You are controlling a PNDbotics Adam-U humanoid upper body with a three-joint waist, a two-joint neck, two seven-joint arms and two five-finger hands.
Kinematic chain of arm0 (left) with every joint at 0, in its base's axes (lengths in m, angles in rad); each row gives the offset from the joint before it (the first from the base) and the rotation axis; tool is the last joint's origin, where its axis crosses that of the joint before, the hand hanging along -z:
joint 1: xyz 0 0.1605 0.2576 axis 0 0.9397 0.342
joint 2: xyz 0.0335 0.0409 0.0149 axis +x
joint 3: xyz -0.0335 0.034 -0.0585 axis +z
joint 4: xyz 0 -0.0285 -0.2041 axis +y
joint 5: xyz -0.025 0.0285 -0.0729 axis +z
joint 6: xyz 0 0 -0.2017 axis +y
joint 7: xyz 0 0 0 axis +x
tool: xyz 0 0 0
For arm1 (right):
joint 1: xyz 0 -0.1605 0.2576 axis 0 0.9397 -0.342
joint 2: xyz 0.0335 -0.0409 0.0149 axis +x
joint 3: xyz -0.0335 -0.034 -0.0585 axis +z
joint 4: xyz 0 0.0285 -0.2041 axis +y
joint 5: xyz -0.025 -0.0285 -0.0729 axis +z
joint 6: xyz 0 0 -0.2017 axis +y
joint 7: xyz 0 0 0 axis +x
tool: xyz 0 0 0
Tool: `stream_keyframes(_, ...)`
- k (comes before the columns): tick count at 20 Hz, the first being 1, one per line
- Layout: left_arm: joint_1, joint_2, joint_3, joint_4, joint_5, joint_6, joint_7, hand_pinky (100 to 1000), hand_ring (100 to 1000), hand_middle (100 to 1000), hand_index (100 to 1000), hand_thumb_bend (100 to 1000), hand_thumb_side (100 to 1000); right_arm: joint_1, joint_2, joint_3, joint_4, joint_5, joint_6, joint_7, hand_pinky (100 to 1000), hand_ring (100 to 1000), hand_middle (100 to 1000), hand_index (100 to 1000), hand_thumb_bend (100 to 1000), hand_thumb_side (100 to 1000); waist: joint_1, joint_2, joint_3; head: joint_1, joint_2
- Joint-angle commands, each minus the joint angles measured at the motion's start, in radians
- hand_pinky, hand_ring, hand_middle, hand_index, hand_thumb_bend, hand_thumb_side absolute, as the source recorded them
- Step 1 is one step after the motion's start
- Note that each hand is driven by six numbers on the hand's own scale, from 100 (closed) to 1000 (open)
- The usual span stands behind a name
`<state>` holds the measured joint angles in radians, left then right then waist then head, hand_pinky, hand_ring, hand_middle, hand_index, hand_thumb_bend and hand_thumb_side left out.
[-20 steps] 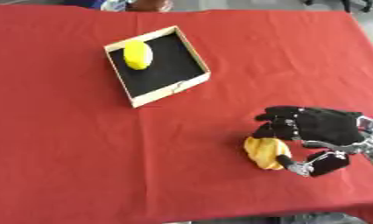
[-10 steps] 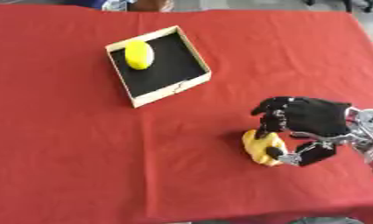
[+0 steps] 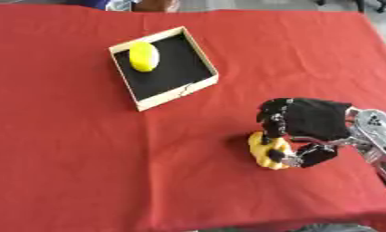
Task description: Pick up objects on the table and place them in the box.
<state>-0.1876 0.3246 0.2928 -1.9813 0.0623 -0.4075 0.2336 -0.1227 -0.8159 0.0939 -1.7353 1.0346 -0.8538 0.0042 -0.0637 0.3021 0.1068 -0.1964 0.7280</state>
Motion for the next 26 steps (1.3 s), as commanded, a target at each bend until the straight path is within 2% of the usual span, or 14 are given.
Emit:
stream_keyframes(1,-0.01,0.013,-0.001,-0.019,0.001,0.002,-0.004,904,744,811,876,196,758,-0.007,-0.016,-0.008,0.001,-0.034,0.007,-0.028,800,670,337,519,100,300,0.002,-0.015,0.0,-0.004,-0.008)
stream_keyframes(4,-0.01,0.013,-0.001,-0.019,0.002,0.002,-0.007,905,744,812,876,201,759,-0.008,-0.009,-0.006,0.006,-0.079,0.019,-0.05,774,630,307,472,100,271,0.003,-0.015,0.001,-0.006,-0.011)
stream_keyframes(14,-0.009,0.011,-0.001,-0.019,0.009,0.006,-0.016,905,743,813,877,203,759,-0.009,-0.009,-0.008,-0.004,-0.279,0.01,-0.036,771,607,271,460,100,216,0.003,-0.018,-0.001,-0.008,-0.015)
stream_keyframes(15,-0.008,0.011,-0.001,-0.019,0.009,0.006,-0.016,905,743,814,877,202,768,-0.01,-0.013,-0.012,-0.009,-0.296,0.011,-0.033,771,606,270,459,100,287,0.003,-0.019,-0.002,-0.007,-0.015)
stream_keyframes(16,-0.008,0.012,0.0,-0.019,0.009,0.006,-0.016,904,743,814,877,203,758,-0.012,-0.019,-0.015,-0.014,-0.312,0.012,-0.03,770,605,270,459,100,215,0.003,-0.02,-0.003,-0.007,-0.016)
stream_keyframes(18,-0.007,0.013,0.0,-0.019,0.01,0.006,-0.015,905,743,814,877,203,759,-0.018,-0.032,-0.023,-0.023,-0.344,0.015,-0.026,770,604,268,457,100,210,0.002,-0.022,-0.005,-0.006,-0.016)
stream_keyframes(22,-0.009,0.016,-0.003,-0.019,0.011,0.007,-0.017,904,744,814,877,203,758,-0.071,-0.056,-0.033,-0.039,-0.44,0.028,-0.01,771,604,271,474,100,200,0.002,-0.026,-0.006,-0.007,-0.016)
stream_keyframes(25,-0.011,0.02,-0.006,-0.019,0.012,0.006,-0.018,904,744,815,877,202,757,-0.159,-0.079,-0.038,-0.045,-0.516,0.045,0.014,771,610,279,478,100,199,0.003,-0.03,-0.003,-0.01,-0.016)
stream_keyframes(26,-0.012,0.021,-0.008,-0.019,0.013,0.006,-0.019,903,744,815,877,202,757,-0.197,-0.084,-0.035,-0.043,-0.539,0.051,0.024,771,609,312,478,100,198,0.004,-0.031,0.0,-0.012,-0.016)
